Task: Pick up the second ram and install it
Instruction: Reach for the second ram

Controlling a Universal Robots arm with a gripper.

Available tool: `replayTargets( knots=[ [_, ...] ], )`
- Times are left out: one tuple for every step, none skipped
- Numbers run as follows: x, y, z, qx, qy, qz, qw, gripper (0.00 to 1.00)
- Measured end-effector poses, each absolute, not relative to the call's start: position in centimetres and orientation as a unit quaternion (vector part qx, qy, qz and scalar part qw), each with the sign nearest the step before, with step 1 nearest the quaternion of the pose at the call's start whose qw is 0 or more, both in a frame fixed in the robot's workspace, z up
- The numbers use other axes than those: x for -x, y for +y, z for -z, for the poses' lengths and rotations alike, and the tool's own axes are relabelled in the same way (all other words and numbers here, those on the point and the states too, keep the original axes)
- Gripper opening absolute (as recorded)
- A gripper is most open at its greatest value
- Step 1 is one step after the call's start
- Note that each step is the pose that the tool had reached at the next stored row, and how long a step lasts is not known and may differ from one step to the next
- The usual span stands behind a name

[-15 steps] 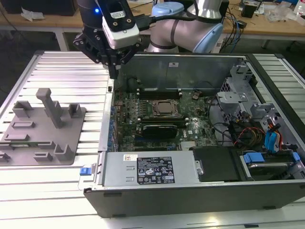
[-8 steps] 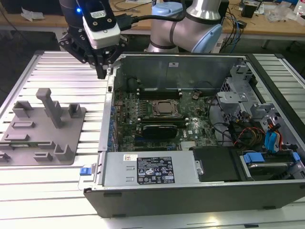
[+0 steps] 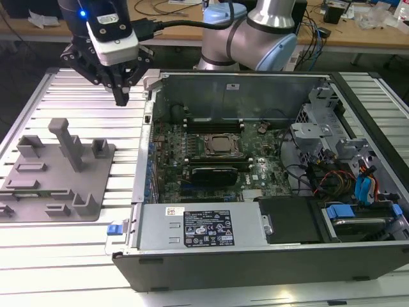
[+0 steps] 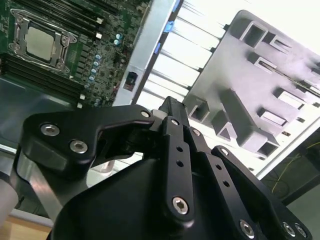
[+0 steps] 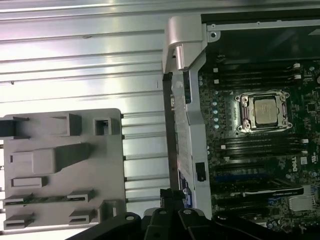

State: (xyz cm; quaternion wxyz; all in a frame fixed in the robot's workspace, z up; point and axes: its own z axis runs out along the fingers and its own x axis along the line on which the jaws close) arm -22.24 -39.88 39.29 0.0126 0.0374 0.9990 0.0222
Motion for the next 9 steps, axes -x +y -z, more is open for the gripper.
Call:
replayTargets(
  knots=[
    [22.5, -39.9, -39.3, -0.037, 0.999, -0.022, 0.013, 0.08],
    [22.8, -39.9, -39.3, -0.037, 0.999, -0.022, 0.013, 0.08],
    [23.2, -39.9, -39.3, -0.037, 0.999, -0.022, 0.013, 0.08],
    [23.8, -39.9, -39.2, -0.037, 0.999, -0.022, 0.013, 0.08],
    [24.3, -39.9, -39.2, -0.037, 0.999, -0.022, 0.013, 0.08],
    [25.0, -39.9, -39.2, -0.037, 0.999, -0.022, 0.013, 0.08],
    [25.2, -39.9, -39.1, -0.037, 0.999, -0.022, 0.013, 0.08],
    [25.4, -39.9, -39.1, -0.037, 0.999, -0.022, 0.013, 0.08],
    [25.7, -39.9, -39.0, -0.037, 0.999, -0.022, 0.013, 0.08]
  ],
)
